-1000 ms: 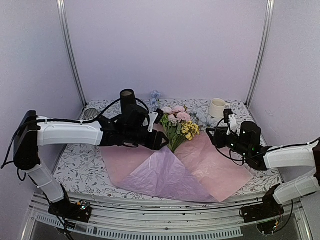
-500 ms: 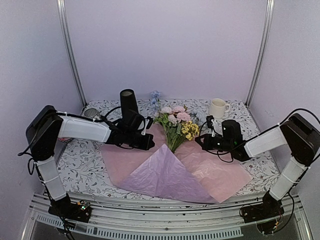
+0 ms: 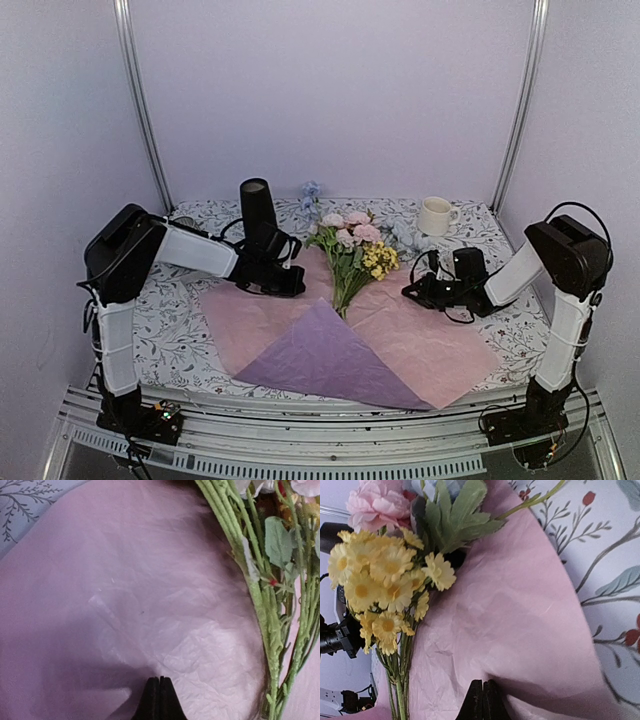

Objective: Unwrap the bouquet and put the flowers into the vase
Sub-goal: Move the 1/4-folded wrapping paper to the center of the board.

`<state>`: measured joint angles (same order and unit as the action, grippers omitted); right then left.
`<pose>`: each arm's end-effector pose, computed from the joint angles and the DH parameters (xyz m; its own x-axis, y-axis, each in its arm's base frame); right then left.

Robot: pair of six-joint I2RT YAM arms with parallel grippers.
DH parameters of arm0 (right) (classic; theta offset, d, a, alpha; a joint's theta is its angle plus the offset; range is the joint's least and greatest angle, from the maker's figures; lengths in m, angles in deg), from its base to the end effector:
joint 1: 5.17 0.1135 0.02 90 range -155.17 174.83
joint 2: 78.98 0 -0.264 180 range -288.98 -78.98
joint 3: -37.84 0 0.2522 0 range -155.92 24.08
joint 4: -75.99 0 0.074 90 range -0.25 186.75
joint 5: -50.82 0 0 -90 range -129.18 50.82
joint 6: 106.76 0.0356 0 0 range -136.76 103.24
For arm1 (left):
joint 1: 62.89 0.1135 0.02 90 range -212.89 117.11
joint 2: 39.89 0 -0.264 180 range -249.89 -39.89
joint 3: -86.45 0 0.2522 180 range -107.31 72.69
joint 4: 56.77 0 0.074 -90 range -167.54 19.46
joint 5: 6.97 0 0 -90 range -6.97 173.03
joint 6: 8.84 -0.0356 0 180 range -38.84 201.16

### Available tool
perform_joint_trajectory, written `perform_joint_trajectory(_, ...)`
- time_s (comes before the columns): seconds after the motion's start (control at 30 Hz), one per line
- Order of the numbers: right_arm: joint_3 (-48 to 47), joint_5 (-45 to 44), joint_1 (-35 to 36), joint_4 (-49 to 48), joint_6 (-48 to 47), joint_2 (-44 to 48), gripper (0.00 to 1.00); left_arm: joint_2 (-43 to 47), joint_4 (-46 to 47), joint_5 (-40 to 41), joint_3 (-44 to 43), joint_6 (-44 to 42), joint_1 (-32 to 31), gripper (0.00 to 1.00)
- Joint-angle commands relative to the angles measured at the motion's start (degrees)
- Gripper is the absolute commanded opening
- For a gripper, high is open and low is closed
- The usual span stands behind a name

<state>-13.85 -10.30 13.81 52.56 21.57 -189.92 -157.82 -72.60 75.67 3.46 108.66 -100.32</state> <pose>0.3051 0.1231 0.0818 -0.8404 0.2852 -0.4608 -0.1707 0.6677 0.7246 0.3304 -0.2586 0.1176 -0.8537 0.0767 -0.5152 0.3077 0.8723 -0.3800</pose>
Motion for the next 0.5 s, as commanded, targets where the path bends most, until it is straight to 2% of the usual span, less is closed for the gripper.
perform_joint_trajectory(0.0,-2.86,-5.27,-2.19,10.46,1.23,-2.66,0.02,-2.64,1.67,-0.63,0.22,0.7,2.5,0.0)
perform_joint_trajectory(0.1,-9.29,-15.6,-2.2,24.41,-0.98,-3.55,0.02,-4.58,2.28,-1.44,-0.36,0.77,3.58,0.0)
perform_joint_trajectory(0.47,-13.3,-22.47,-2.33,32.12,-1.05,-2.78,0.02,-7.04,2.15,-1.27,-3.73,-0.72,5.0,0.0)
